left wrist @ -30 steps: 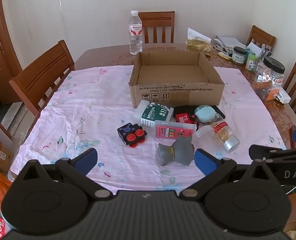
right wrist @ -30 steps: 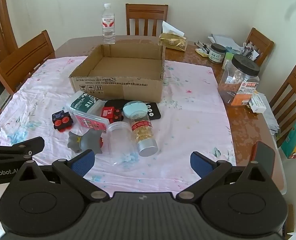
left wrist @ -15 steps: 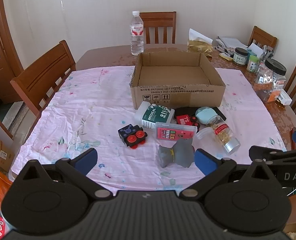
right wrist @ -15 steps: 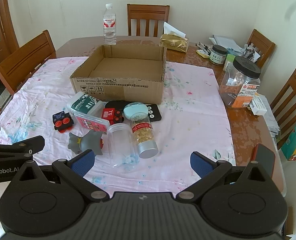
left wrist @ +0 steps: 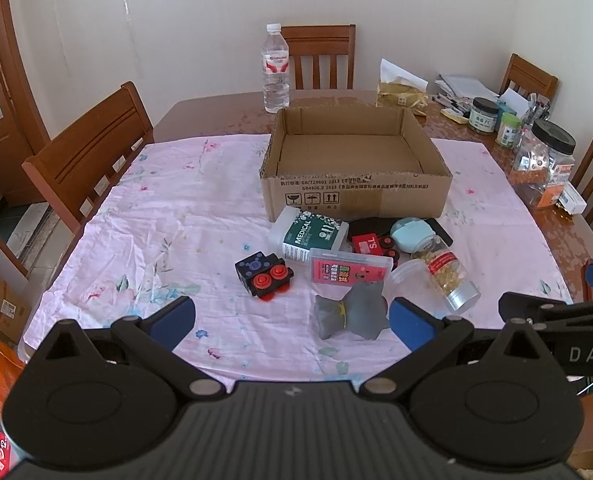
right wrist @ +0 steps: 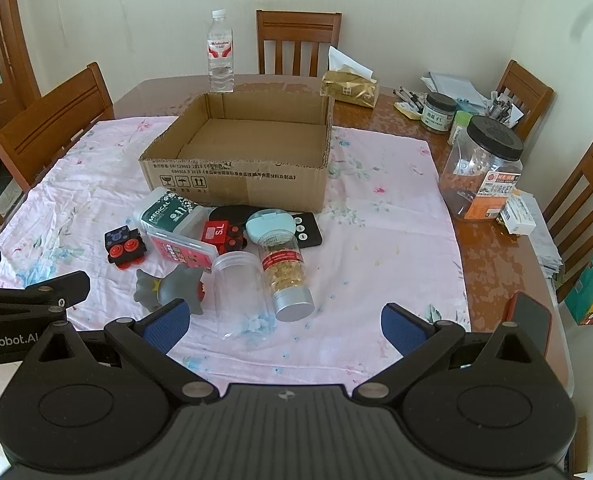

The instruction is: Organize rigid objects

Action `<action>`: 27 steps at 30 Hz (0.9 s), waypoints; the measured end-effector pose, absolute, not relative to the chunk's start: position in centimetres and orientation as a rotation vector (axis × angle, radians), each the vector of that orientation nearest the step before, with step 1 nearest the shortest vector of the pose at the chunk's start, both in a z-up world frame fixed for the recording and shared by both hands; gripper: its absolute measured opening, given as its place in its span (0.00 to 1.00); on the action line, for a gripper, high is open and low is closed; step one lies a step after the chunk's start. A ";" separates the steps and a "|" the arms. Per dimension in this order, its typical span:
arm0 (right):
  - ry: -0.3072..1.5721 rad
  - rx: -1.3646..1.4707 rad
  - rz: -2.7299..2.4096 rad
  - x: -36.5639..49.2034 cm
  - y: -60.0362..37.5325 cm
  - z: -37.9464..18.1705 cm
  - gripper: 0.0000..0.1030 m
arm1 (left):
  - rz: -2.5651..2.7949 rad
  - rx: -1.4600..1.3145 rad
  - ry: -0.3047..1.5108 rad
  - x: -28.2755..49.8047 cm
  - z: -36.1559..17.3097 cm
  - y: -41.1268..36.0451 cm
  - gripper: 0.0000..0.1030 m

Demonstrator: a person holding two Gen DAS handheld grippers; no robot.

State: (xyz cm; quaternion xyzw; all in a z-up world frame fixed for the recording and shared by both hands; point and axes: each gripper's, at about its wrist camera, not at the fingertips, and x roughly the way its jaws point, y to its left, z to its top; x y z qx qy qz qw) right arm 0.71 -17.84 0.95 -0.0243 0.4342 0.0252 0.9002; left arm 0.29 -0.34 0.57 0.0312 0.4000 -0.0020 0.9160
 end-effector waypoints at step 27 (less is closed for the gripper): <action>0.858 -0.046 0.084 0.4 -18.6 1.3 1.00 | 0.002 0.059 0.802 0.0 1.1 -1.0 0.99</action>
